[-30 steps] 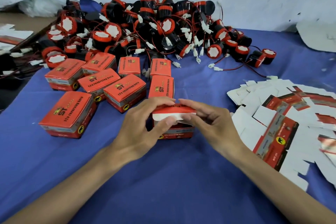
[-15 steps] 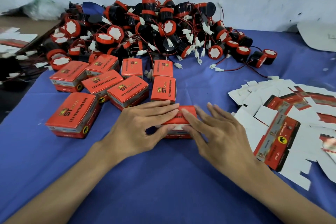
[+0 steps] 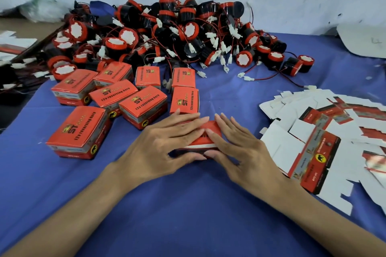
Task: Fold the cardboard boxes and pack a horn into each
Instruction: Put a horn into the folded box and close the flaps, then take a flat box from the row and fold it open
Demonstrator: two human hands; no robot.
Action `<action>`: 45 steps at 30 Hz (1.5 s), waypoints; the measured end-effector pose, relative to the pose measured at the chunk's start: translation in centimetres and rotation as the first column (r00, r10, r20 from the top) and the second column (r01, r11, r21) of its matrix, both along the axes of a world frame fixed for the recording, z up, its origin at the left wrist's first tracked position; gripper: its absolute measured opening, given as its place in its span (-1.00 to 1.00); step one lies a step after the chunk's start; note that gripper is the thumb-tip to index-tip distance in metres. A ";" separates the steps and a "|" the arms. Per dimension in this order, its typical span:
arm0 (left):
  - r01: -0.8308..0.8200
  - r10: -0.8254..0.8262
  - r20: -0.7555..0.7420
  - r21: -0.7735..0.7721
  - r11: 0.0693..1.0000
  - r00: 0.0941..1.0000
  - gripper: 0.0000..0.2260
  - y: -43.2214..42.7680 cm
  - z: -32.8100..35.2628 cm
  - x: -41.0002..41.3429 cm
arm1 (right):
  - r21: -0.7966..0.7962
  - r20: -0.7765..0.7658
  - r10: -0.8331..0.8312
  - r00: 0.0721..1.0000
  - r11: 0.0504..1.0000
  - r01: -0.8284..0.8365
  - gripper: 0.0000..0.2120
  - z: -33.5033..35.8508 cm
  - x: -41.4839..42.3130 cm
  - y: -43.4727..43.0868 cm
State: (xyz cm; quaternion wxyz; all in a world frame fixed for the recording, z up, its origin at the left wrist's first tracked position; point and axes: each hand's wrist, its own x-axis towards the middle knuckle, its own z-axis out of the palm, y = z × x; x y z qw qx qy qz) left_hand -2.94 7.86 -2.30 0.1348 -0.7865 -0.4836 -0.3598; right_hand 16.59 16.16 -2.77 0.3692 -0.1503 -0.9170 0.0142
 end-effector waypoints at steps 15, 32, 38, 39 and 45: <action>-0.358 0.410 -0.145 0.286 0.889 0.900 -0.83 -0.5 0.4 1.7 | 0.280 0.713 -0.639 0.289 0.638 0.718 -0.11 4.3 2.7 0.2; -0.316 0.361 0.069 -0.352 0.881 0.930 -0.75 -1.2 3.9 7.1 | -0.122 0.706 -0.037 0.707 0.977 0.174 -0.45 2.1 0.5 -1.5; -0.135 0.354 0.289 -0.574 0.807 0.889 -0.32 1.3 1.7 7.9 | -0.238 0.119 -0.374 0.920 0.889 0.392 -0.68 3.6 2.1 2.7; -0.131 0.356 0.229 -0.648 0.750 0.906 -0.19 1.7 1.1 8.2 | -0.164 0.134 -0.509 0.850 0.835 0.526 -0.66 3.4 2.6 3.9; -0.271 0.383 0.074 -0.587 0.763 0.921 -0.10 3.4 -0.3 7.5 | -0.287 0.283 -0.501 0.818 0.770 0.570 -0.54 1.2 2.9 5.4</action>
